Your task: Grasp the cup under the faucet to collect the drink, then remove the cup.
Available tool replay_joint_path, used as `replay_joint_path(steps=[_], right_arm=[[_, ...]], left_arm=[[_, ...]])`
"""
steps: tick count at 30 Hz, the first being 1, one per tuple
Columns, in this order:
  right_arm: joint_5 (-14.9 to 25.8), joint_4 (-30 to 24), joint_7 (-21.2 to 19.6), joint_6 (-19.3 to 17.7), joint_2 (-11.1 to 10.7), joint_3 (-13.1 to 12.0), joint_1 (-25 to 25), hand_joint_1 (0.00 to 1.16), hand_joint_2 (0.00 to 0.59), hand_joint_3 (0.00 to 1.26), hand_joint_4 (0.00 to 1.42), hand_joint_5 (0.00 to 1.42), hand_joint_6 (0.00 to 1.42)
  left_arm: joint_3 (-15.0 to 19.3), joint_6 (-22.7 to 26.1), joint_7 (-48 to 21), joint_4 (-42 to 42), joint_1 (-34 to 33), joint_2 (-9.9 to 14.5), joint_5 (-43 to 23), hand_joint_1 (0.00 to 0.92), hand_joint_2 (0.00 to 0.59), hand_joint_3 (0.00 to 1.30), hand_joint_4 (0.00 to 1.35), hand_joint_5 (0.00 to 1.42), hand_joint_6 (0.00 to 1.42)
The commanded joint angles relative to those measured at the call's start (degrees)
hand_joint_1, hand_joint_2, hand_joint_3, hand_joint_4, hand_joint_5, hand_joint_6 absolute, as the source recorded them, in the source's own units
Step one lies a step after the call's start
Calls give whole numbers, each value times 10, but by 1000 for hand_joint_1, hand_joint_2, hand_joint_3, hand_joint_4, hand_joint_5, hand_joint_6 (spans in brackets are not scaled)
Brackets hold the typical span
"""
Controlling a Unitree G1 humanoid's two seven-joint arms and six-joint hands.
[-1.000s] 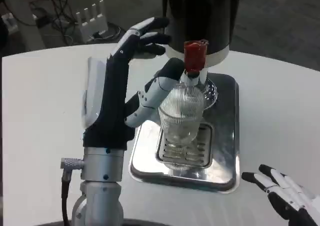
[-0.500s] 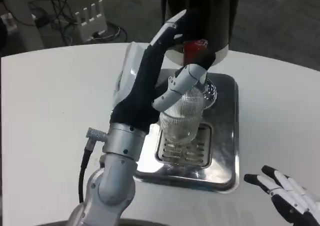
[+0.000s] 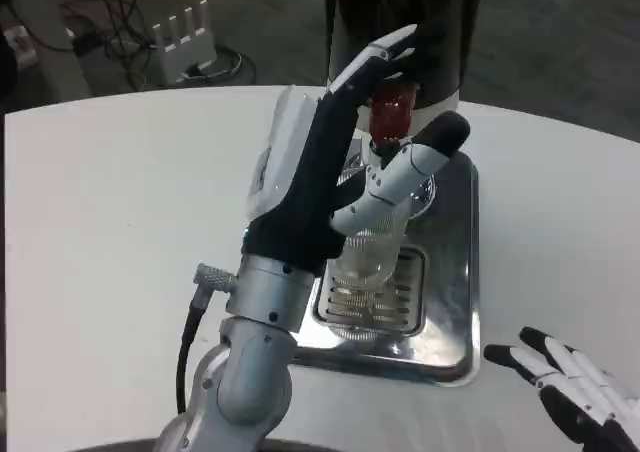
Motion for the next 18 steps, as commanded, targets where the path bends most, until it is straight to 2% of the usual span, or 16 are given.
replay_joint_path(steps=[1, 4, 12, 18], right_arm=[[5, 4, -4, 0, 1, -1, -3, 594, 466, 135, 0, 0, 0], [3, 5, -3, 2, 2, 2, -7, 594, 466, 135, 0, 0, 0], [3, 4, 1, 7, 2, 7, -14, 594, 466, 135, 0, 0, 0], [4, 3, 0, 8, 1, 6, -13, 594, 466, 135, 0, 0, 0]], left_arm=[[-5, -18, 5, 0, 9, 3, 11, 19, 120, 342, 369, 430, 388], [-9, -18, 2, 1, 7, 11, 19, 19, 120, 343, 356, 429, 382], [-40, -25, -14, 6, -4, 55, 72, 0, 92, 300, 275, 370, 321], [-52, -32, -11, 11, -5, 68, 85, 0, 90, 299, 263, 366, 314]])
